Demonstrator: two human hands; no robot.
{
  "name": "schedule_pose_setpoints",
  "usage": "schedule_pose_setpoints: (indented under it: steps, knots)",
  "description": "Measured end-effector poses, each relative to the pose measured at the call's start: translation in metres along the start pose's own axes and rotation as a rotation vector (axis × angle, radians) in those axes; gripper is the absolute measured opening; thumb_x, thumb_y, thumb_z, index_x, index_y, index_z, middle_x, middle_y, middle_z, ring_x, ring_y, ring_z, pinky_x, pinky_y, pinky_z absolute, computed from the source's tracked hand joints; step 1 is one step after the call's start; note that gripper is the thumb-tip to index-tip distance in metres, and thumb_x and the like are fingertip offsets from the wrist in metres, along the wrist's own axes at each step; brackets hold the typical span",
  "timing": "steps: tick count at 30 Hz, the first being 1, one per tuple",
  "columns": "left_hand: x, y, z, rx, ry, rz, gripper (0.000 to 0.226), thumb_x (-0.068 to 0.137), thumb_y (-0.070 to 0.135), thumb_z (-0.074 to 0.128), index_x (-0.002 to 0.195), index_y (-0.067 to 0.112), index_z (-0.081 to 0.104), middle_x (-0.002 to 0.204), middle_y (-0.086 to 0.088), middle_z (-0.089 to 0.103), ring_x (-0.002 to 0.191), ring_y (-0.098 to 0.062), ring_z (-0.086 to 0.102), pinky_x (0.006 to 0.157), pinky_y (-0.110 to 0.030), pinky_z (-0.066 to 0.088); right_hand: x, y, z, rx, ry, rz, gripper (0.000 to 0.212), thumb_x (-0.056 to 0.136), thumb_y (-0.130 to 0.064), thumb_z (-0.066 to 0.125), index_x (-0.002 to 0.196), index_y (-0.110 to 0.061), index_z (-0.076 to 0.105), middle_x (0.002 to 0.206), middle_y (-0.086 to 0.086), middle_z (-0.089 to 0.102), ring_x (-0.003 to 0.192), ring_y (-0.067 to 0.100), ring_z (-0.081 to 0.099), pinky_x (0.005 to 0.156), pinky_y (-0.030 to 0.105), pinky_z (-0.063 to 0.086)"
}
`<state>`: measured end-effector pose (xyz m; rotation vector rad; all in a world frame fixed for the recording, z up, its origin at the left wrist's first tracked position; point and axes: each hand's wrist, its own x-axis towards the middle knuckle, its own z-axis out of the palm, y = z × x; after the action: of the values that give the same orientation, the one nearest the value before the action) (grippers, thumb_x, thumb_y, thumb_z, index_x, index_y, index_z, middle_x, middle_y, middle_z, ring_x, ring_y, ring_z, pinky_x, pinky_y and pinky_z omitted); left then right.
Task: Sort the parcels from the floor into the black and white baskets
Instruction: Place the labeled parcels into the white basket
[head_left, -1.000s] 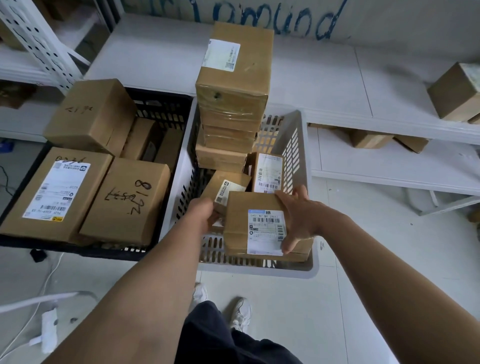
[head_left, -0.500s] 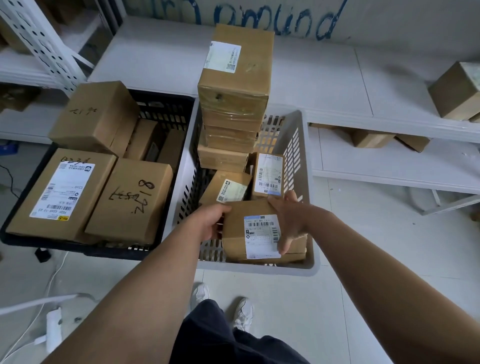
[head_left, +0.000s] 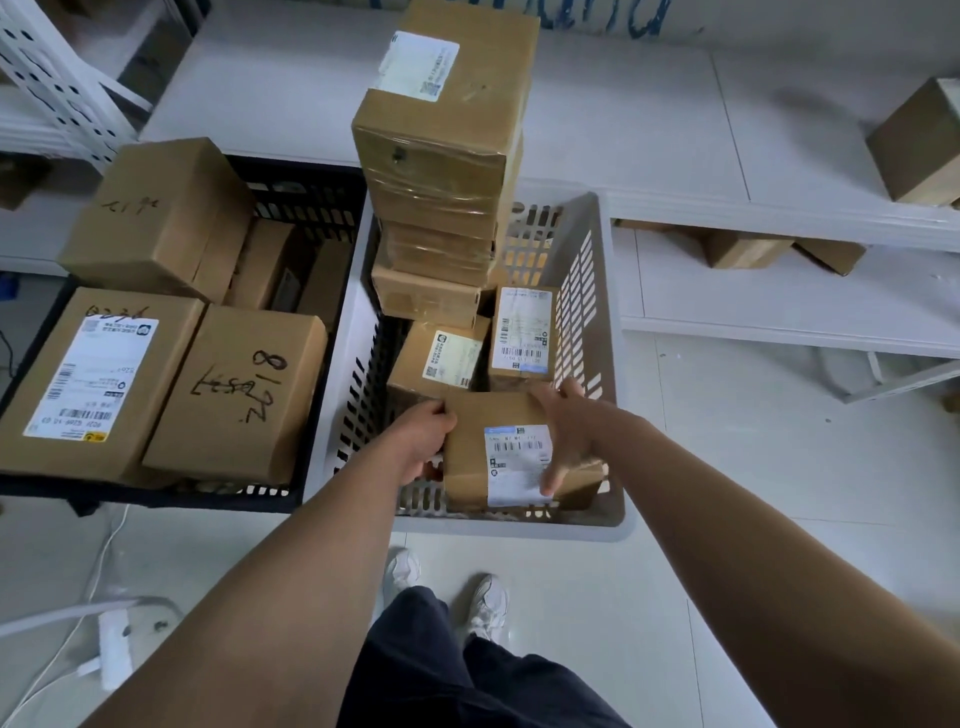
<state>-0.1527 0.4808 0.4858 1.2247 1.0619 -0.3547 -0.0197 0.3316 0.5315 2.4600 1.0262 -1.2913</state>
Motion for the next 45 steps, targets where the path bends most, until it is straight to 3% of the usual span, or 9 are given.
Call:
schedule_pose_setpoints:
  steps: [7, 12, 17, 23, 28, 31, 38, 42, 45]
  knots:
    - [0.003, -0.007, 0.006, 0.086, -0.001, -0.022, 0.042, 0.102, 0.008, 0.041, 0.142, 0.018, 0.04, 0.136, -0.008, 0.052, 0.104, -0.018, 0.051, 0.088, -0.033, 0.041, 0.015, 0.004, 0.023, -0.016, -0.025, 0.003, 0.138, 0.048, -0.033, 0.095, 0.152, -0.031, 0.003, 0.152, 0.013, 0.015, 0.125, 0.039, 0.049, 0.1, 0.051, 0.047]
    - [0.015, -0.015, 0.01, 0.16, 0.01, -0.096, 0.041, 0.099, 0.007, 0.044, 0.139, 0.016, 0.044, 0.114, -0.005, 0.055, 0.106, -0.023, 0.055, 0.098, -0.041, 0.045, 0.027, 0.003, 0.033, -0.192, 0.008, 0.052, 0.116, 0.066, -0.029, 0.087, 0.152, -0.023, 0.01, 0.153, 0.012, 0.026, 0.123, 0.039, 0.052, 0.091, 0.048, 0.051]
    - [0.016, -0.008, 0.002, 0.244, 0.011, -0.107, 0.043, 0.098, 0.014, 0.052, 0.14, 0.018, 0.045, 0.13, -0.008, 0.053, 0.106, -0.022, 0.052, 0.089, -0.038, 0.045, 0.041, 0.006, 0.026, -0.2, -0.013, 0.035, 0.086, 0.075, -0.041, 0.078, 0.144, -0.025, 0.029, 0.134, 0.007, 0.05, 0.118, 0.032, 0.055, 0.086, 0.044, 0.048]
    - [0.022, -0.012, 0.01, 0.018, 0.002, -0.227, 0.025, 0.099, 0.031, 0.05, 0.108, 0.009, 0.058, 0.113, -0.008, 0.063, 0.107, -0.025, 0.056, 0.101, -0.041, 0.039, 0.058, 0.0, 0.032, -0.199, 0.006, 0.049, 0.057, 0.088, -0.056, 0.05, 0.136, -0.026, 0.046, 0.142, 0.007, 0.05, 0.136, 0.033, 0.036, 0.105, 0.048, 0.037]
    - [0.036, -0.014, 0.011, -0.178, 0.0, -0.26, 0.033, 0.091, 0.04, 0.047, 0.108, 0.014, 0.057, 0.109, -0.013, 0.062, 0.098, -0.026, 0.055, 0.072, -0.035, 0.04, 0.073, -0.009, 0.034, 0.065, -0.049, -0.001, 0.063, 0.094, -0.064, 0.028, 0.138, -0.022, 0.045, 0.143, 0.006, 0.049, 0.129, 0.028, 0.047, 0.105, 0.046, 0.039]
    - [0.047, -0.02, 0.008, -0.175, 0.094, -0.326, 0.026, 0.093, 0.037, 0.043, 0.097, 0.014, 0.053, 0.108, -0.012, 0.057, 0.105, -0.028, 0.051, 0.086, -0.039, 0.041, 0.084, -0.012, 0.041, 0.166, -0.05, 0.009, 0.066, 0.093, -0.065, 0.029, 0.139, -0.02, 0.046, 0.144, 0.006, 0.049, 0.131, 0.027, 0.046, 0.107, 0.046, 0.038]
    - [0.066, -0.023, 0.006, -0.329, 0.215, -0.273, 0.012, 0.092, 0.019, 0.052, 0.088, 0.01, 0.059, 0.094, -0.01, 0.061, 0.094, -0.024, 0.055, 0.088, -0.036, 0.044, 0.093, -0.018, 0.044, 0.288, -0.024, 0.051, 0.088, 0.08, -0.083, 0.034, 0.138, -0.018, 0.047, 0.141, 0.007, 0.052, 0.126, 0.027, 0.05, 0.104, 0.045, 0.041]
    - [0.078, -0.016, -0.007, -0.37, 0.243, -0.212, 0.028, 0.09, 0.009, 0.048, 0.116, 0.01, 0.061, 0.122, -0.01, 0.062, 0.119, -0.025, 0.053, 0.109, -0.04, 0.036, 0.099, -0.023, 0.046, 0.284, -0.036, 0.066, 0.089, 0.077, -0.084, 0.038, 0.14, -0.022, 0.046, 0.146, 0.006, 0.048, 0.13, 0.027, 0.047, 0.107, 0.045, 0.039]
    - [0.083, -0.015, -0.01, -0.362, 0.216, -0.178, 0.028, 0.092, -0.003, 0.042, 0.106, 0.008, 0.063, 0.109, -0.009, 0.064, 0.099, -0.02, 0.053, 0.096, -0.033, 0.039, 0.104, -0.021, 0.042, 0.292, -0.088, 0.048, 0.085, 0.079, -0.082, 0.04, 0.137, -0.02, 0.05, 0.142, 0.007, 0.051, 0.127, 0.026, 0.05, 0.104, 0.041, 0.04]
